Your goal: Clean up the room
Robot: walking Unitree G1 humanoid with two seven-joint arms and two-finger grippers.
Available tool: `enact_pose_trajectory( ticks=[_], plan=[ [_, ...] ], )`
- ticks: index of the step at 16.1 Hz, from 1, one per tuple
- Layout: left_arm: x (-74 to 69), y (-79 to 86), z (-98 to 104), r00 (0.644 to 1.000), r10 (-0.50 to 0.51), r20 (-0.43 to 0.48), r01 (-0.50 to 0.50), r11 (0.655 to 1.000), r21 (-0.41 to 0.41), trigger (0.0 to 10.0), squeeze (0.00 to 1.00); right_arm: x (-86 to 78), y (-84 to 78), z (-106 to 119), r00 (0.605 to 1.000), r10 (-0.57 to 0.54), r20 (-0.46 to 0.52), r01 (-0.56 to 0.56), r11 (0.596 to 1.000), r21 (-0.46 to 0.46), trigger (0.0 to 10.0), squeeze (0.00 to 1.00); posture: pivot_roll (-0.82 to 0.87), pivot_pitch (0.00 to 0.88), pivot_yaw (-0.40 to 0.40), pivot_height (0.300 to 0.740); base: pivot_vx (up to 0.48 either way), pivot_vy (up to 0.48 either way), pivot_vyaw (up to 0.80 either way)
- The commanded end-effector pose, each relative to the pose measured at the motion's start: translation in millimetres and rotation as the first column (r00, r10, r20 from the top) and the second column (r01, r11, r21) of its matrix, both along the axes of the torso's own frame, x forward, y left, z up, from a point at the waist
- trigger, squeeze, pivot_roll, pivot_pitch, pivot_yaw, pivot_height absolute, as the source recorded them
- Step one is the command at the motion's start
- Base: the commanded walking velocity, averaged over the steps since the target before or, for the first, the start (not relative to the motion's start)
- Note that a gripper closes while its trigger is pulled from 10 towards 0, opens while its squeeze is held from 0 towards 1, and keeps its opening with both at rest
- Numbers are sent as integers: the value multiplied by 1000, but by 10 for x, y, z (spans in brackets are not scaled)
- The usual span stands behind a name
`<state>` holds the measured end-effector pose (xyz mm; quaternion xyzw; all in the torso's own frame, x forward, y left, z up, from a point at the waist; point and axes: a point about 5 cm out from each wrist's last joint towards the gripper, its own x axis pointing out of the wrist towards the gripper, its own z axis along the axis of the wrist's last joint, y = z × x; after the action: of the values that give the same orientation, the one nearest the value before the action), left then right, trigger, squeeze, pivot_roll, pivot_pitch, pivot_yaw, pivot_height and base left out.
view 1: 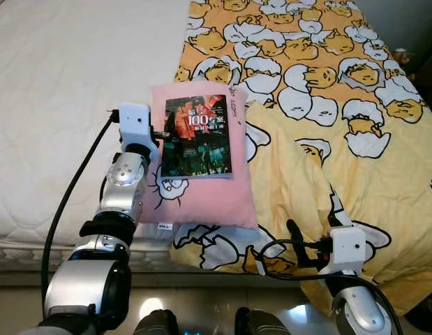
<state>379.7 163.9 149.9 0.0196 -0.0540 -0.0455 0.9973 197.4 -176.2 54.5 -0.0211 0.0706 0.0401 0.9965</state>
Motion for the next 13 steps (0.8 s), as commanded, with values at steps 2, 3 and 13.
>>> enact_pose_trajectory(
  ticks=[2,3,13],
  plan=[
    [-35,-70,-147,997,-31,-76,23,994,-108,10000,0,11,-15,12,1000,-9,-4,9,1000,-8,10000,0,-170,170,-36,740,0,0,0],
    [-54,-103,-188,994,-45,-96,31,990,-140,10000,0,14,-14,15,1000,-9,-5,9,1000,-9,10000,0,-169,170,-36,740,0,0,0],
    [-218,-344,-718,881,-216,-421,42,922,-385,10000,0,14,-25,-24,1000,-15,-27,14,1000,-9,10000,0,-167,162,-29,740,0,0,0]
  ],
)
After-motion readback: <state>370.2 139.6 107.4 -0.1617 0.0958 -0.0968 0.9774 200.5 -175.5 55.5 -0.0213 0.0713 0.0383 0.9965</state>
